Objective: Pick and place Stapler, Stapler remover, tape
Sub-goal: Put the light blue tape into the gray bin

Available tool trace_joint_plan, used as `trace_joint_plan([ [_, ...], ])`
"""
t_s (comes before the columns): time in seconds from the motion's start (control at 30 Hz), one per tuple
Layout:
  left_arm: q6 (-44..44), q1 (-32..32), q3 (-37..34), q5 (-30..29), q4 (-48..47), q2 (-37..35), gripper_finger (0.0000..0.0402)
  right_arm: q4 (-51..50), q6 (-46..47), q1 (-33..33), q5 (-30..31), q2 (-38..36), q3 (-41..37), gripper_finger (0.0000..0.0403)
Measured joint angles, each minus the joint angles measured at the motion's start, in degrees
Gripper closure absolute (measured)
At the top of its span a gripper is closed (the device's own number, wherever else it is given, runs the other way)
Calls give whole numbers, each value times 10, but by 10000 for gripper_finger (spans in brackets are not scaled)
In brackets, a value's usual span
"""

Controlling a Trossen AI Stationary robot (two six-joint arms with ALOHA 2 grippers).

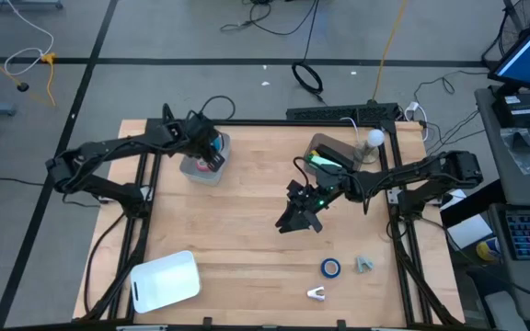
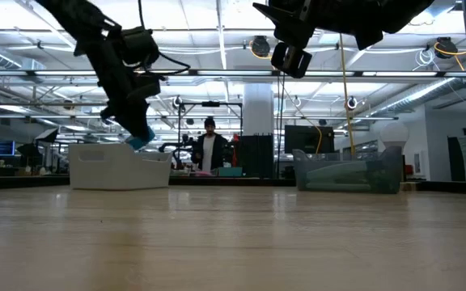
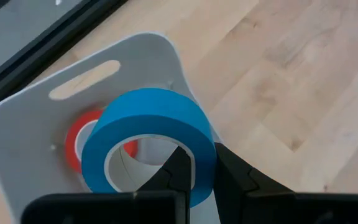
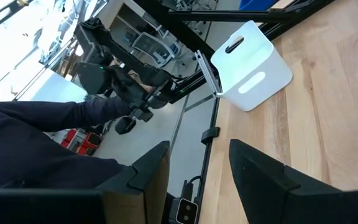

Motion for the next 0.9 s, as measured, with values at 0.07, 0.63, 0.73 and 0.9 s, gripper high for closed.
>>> trace_joint_plan([
  [0.07,-1,5,-13,0,27,0,366,0,0,0,0,0,0,245],
  [0.63,1,29,-30,1,126,82,366,0,0,-1,1,0,0,241],
  [0.73,1,29,-30,0,128,91,366,0,0,-1,2,0,0,243],
  [0.9,1,30,-30,-10,130,102,366,0,1,-1,2,0,0,241],
])
